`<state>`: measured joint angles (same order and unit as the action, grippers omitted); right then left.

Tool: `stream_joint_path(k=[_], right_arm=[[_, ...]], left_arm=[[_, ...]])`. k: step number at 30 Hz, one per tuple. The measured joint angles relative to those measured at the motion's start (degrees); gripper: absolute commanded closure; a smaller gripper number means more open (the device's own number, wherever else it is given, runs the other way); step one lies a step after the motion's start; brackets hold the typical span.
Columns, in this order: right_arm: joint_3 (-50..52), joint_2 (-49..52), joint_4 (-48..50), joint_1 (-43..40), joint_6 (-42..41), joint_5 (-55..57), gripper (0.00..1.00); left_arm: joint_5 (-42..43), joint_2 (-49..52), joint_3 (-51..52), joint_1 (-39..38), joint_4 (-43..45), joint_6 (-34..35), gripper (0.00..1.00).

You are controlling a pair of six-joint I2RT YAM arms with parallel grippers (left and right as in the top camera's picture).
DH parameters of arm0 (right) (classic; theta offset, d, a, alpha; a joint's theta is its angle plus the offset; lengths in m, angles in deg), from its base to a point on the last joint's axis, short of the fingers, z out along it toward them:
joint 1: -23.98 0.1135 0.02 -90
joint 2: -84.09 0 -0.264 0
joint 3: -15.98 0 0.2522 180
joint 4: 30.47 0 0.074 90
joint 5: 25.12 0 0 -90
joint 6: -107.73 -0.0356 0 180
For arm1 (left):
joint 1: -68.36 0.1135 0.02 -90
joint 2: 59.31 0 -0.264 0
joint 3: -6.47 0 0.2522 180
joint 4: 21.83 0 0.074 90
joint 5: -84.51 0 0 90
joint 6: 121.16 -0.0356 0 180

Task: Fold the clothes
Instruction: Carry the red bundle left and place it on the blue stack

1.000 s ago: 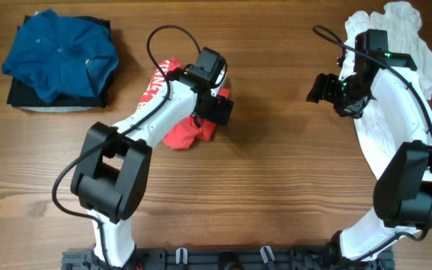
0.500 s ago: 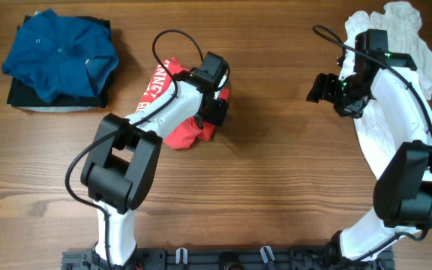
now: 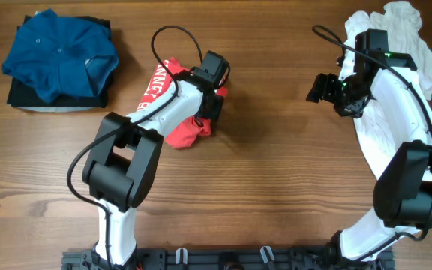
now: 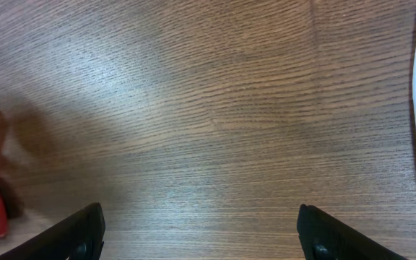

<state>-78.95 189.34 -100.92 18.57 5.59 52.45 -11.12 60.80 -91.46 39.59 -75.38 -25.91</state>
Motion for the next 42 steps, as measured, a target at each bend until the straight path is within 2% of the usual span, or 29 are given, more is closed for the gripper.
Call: stream_joint_path(k=[6, 10, 14, 21, 27, 35, 42], right_arm=[[0.0, 0.0, 0.0, 0.0, 0.0, 0.0, 0.14], [0.0, 0.0, 0.0, 0.0, 0.3, 0.0, 0.14], [0.0, 0.0, 0.0, 0.0, 0.5, 0.0, 0.14], [0.0, 0.0, 0.2, 0.0, 0.5, 0.0, 0.14], [0.0, 0.0, 0.2, 0.0, 0.5, 0.0, 0.14], [0.0, 0.0, -0.7, 0.0, 0.5, 0.0, 0.14], [0.0, 0.0, -2.4, 0.0, 0.7, 0.0, 0.14]], left_arm=[[0.2, -1.2, -5.6, 0.7, -6.6, 0.0, 0.96], [0.2, -7.2, -9.2, 3.5, -7.0, -0.3, 0.96], [-0.1, -15.2, -11.2, 7.9, -6.2, -3.5, 0.96], [-1.7, -24.7, -11.4, 16.2, 0.2, -8.7, 0.96], [-8.1, -28.6, -11.4, 24.3, 9.5, -15.8, 0.96], [-11.1, -27.6, -11.5, 37.5, 20.1, -20.2, 0.96], [-9.9, -19.6, -11.5, 48.1, 27.2, -21.9, 0.96]])
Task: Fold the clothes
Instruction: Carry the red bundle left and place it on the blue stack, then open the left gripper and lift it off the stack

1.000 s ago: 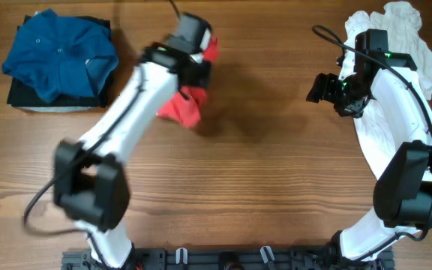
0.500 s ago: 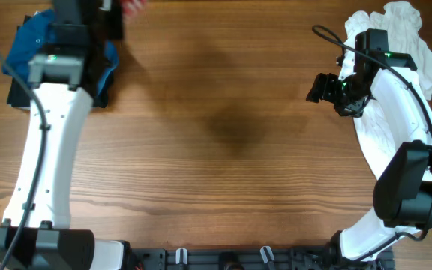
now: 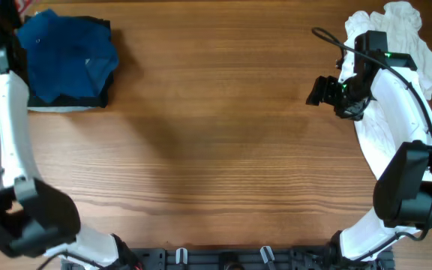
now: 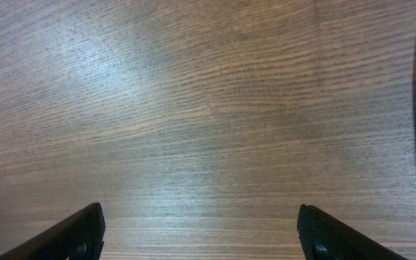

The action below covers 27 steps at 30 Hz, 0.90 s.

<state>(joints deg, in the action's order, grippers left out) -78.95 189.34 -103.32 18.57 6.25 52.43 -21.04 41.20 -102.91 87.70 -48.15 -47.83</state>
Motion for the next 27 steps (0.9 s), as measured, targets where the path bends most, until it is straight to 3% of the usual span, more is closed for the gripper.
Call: stream_joint_path(k=[5, 12, 14, 17, 18, 20, 21, 27], right_arm=[[0.0, 0.0, -0.5, 0.0, 0.0, 0.0, 0.14], [0.0, 0.0, -0.6, 0.0, 0.0, 0.0, 0.14], [0.0, 0.0, -0.4, 0.0, 0.0, 0.0, 0.14], [0.0, 0.0, -0.4, 0.0, 0.0, 0.0, 0.15], [0.0, 0.0, -0.4, 0.0, 0.0, 0.0, 0.14], [0.0, 0.0, -0.2, 0.0, 0.0, 0.0, 0.14], [0.0, 0.0, -0.1, 0.0, 0.0, 0.0, 0.14], [0.0, 0.0, 0.0, 0.0, 0.0, -0.9, 0.14]], left_arm=[[2.2, 4.6, 0.0, 2.5, -1.3, -0.2, 0.96], [11.2, 7.6, 0.0, 0.7, -12.0, -0.2, 0.96], [12.7, 7.9, 0.0, -1.1, -14.5, 0.4, 0.91], [14.0, 8.0, 0.0, -4.2, -18.0, 2.0, 0.78], [14.3, 8.0, 0.0, -5.4, -18.9, 2.6, 0.68], [14.8, 8.0, 0.0, -7.4, -20.8, 3.6, 0.27], [15.1, 8.0, 0.0, -8.5, -22.1, 4.3, 0.00], [16.0, 8.0, 0.0, -12.7, -25.7, 5.9, 0.00]])
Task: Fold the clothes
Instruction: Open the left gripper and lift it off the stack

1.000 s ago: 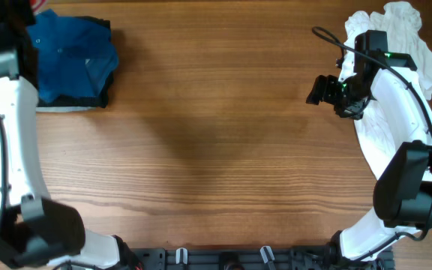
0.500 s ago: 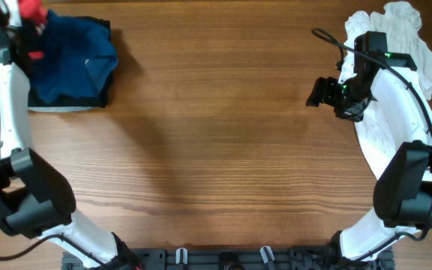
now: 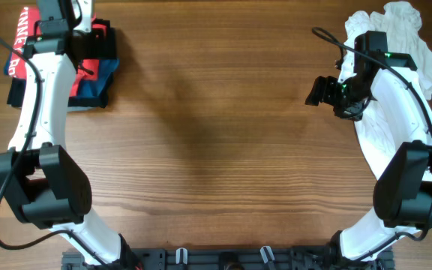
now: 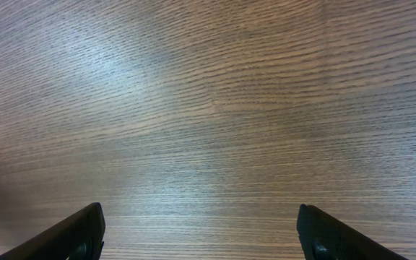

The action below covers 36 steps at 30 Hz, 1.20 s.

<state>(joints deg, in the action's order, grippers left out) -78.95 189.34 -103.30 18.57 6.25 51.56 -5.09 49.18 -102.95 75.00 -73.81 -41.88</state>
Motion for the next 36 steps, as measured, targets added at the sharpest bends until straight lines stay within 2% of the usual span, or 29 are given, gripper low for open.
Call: stream_joint_path(k=[5, 10, 19, 27, 32, 36], right_arm=[[0.0, 0.0, 0.9, 0.0, 0.0, -0.2, 0.14], [0.0, 0.0, 2.2, 0.0, 0.7, -0.2, 0.14], [0.0, 0.0, 5.1, 0.0, 4.6, -0.3, 0.14], [-2.2, -0.9, 6.1, 0.0, 5.8, -0.4, 0.14], [-6.2, -6.0, 6.1, 0.0, 7.3, -1.5, 0.11], [-7.4, -13.7, 6.0, 0.1, 9.1, -1.8, 0.05]], left_arm=[[1.2, 0.0, 0.0, -0.1, -0.5, 3.2, 0.00], [5.9, -1.2, 0.0, -0.1, -2.6, 6.1, 0.00], [10.7, -16.0, -0.1, 0.0, -11.8, 10.1, 0.00], [11.3, -21.3, -0.1, 0.0, -18.8, 10.3, 0.00], [11.5, -21.3, -0.1, 0.0, -22.1, 10.3, 0.00], [11.5, -21.3, -0.1, 0.0, -22.4, 10.3, 0.00]])
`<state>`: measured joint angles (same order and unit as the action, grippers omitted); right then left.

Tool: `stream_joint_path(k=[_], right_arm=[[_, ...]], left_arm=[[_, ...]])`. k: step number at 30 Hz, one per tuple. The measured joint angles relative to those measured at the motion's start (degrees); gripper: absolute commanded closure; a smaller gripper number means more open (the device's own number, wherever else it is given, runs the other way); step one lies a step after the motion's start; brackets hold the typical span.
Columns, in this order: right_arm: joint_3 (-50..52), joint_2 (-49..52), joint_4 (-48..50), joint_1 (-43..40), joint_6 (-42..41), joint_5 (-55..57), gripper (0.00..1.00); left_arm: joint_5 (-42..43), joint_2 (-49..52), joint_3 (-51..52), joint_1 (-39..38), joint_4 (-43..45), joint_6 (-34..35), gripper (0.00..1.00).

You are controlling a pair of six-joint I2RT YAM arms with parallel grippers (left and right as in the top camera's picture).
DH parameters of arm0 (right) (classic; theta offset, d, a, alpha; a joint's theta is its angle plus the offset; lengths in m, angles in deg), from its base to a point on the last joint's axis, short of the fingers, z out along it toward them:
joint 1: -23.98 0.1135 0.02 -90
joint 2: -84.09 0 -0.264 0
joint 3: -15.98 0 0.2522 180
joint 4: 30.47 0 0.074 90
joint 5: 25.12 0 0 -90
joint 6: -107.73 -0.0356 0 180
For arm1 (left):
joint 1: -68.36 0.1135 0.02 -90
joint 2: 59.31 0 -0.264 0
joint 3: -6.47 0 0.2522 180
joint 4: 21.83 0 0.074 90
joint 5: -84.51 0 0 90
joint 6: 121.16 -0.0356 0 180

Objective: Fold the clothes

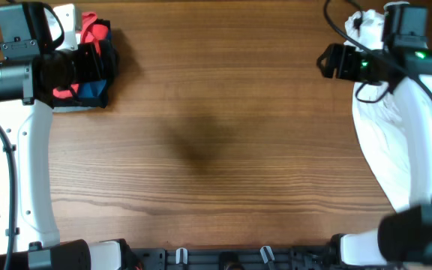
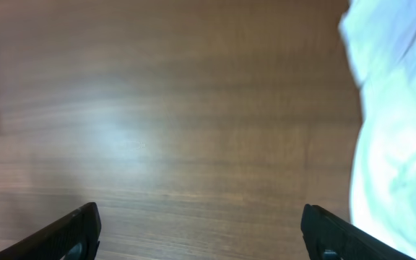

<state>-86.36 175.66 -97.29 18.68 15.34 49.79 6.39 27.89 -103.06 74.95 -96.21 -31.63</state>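
A red garment (image 1: 90,28) lies on the stack of folded clothes at the far left, on top of a blue piece (image 1: 88,91). My left gripper (image 1: 100,60) hangs right over that stack, dark against it, so its jaws cannot be read. A pile of white clothes (image 1: 381,135) fills the right side and shows as a bright blur (image 2: 396,130) in the right wrist view. My right gripper (image 1: 325,61) is beside the pile's far left edge. It stands wide open (image 2: 201,235) over bare wood, holding nothing.
The wooden table (image 1: 216,150) stretches between the two arms. The left arm's white links run down the left edge. The right arm's links and cable lie across the white pile.
The left arm has swung so its wrist sits at the far left, gripper pointing right over the stack. The right gripper has moved toward the table's far edge, with more white cloth in its view.
First the left gripper was on the red garment lying left of the table's middle. Then the garment was gone from there and the arm was at the far left. Later the red garment lay on the blue stack, where it stays. The right gripper stayed open throughout.
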Motion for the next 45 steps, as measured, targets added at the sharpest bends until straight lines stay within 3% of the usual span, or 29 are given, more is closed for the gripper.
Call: stream_joint_path(k=[6, 13, 20, 45], right_arm=[[-0.4, -11.3, -0.7, 0.0, 1.3, -0.3, 0.01], [-0.5, -17.4, -3.5, 0.0, 1.3, -0.3, 0.00], [-0.5, -18.4, -3.7, 0.0, 1.3, -0.3, 0.01], [-0.5, -18.3, -3.7, 0.0, 1.5, -0.3, 0.01]], left_arm=[[0.0, -0.6, 0.0, 0.0, -0.7, 0.0, 0.00], [0.0, -6.3, 0.0, 0.0, -0.7, 0.4, 0.00], [0.0, -11.1, 0.0, 0.0, -0.7, 0.4, 0.00], [0.0, -11.1, 0.0, 0.0, -0.7, 0.4, 0.00]])
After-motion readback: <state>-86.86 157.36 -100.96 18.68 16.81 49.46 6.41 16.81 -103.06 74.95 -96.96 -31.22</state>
